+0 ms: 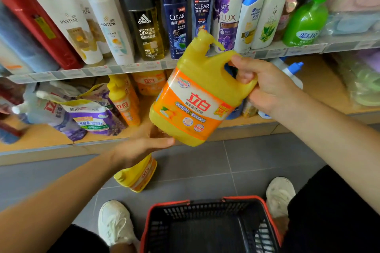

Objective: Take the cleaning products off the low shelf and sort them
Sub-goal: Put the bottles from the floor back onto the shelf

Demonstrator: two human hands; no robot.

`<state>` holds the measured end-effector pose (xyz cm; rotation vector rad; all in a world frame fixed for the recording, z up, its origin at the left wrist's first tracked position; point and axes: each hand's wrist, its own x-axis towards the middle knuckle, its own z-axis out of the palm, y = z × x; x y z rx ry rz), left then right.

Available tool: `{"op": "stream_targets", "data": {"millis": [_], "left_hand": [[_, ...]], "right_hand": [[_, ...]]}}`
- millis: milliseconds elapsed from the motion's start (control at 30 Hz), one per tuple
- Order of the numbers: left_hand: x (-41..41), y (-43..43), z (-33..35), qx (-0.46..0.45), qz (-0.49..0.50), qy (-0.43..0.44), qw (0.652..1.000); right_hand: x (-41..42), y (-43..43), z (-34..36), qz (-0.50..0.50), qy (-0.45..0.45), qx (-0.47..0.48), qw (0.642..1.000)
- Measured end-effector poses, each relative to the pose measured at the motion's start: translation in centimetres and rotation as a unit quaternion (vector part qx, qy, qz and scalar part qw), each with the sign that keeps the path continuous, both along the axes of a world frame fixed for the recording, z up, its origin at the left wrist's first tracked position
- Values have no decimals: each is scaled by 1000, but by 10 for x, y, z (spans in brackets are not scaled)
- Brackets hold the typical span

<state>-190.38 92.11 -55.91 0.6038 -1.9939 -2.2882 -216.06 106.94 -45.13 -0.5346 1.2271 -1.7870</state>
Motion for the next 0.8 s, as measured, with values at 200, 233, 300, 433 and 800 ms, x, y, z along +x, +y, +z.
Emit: {"op": "stream_targets", "data": {"millis": [200, 233, 300, 433, 800], "left_hand": [[-8, 21, 10, 143, 88, 79, 983], [-9, 22, 13, 162, 106, 89, 977], [-10, 24, 19, 184, 136, 97, 969], [-9, 20, 29, 135, 188, 79, 970], [6, 4, 36, -227, 246, 16, 942]], "right_hand": [[-3, -3, 2, -36, -97, 15, 994], [-4, -5, -1, -55, -100, 22, 993], [-3, -8, -11, -82, -65, 74, 992], [5, 0, -37, -57, 6, 184, 981], [0, 18, -75, 80, 443, 311, 837]]}}
